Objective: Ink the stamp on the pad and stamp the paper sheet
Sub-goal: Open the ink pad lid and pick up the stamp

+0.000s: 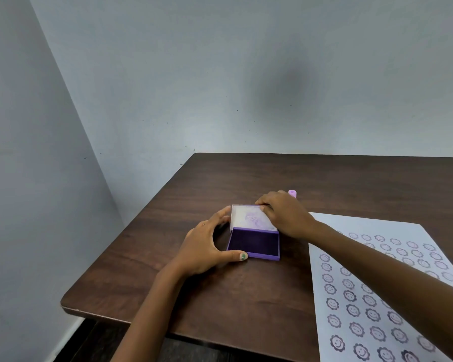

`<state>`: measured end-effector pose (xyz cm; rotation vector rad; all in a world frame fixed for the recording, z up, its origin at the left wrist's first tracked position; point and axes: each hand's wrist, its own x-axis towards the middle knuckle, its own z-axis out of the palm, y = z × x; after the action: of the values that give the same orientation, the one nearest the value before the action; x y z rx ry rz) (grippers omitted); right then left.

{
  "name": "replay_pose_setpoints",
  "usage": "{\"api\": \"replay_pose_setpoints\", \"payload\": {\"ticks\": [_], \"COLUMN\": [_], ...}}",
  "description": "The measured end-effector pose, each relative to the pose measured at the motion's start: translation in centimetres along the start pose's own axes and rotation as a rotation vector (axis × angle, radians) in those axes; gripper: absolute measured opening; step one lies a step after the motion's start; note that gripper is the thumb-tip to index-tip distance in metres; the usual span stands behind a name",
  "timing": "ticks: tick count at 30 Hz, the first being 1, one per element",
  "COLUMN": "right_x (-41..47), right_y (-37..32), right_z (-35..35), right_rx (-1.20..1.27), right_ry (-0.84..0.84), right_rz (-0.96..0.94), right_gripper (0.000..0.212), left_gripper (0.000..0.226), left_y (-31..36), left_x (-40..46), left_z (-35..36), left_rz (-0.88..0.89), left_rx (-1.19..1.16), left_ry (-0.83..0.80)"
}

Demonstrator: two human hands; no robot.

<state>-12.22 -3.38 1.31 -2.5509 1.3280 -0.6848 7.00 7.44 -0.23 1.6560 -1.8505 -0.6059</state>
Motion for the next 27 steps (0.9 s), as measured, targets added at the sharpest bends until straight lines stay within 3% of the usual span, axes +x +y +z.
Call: {"api": "replay_pose_setpoints", "payload": {"ticks": [11, 15, 19, 23, 27], "right_x": [-0.2, -0.4, 0.0, -0.1, -0.7], "right_y": [0.4, 0.7, 1.7, 3.3, 4.4], "right_z": [-0.1, -1.2, -2.6, -2.8, -2.2], "right_rx": [-0.07, -0.118, -0.187, -0.142, -0.003], "right_ry": [-0.065, 0.052, 0.27, 0.149, 0.205], "right_rz": [-0.049, -0.094, 0.035, 0.177, 0.158], "right_gripper": [0.027, 0.027, 0.024, 0.031, 0.024], "left_gripper": [0.081, 0.082, 0.081, 0.08, 0.078], "left_y": [0.1, 0.2, 0.2, 0.2, 0.2], "left_x": [-0.2, -0.3, -0.4, -0.3, -0.3], "left_z": [0.1, 0.1, 0.1, 0.1, 0.1], "left_rz": [0.026, 0.033, 0.029, 0.027, 0.024], "left_rx": [0.109, 0.102, 0.088, 0.087, 0.078], "left_ry": [0.001, 0.011, 0.016, 0.017, 0.017]}}
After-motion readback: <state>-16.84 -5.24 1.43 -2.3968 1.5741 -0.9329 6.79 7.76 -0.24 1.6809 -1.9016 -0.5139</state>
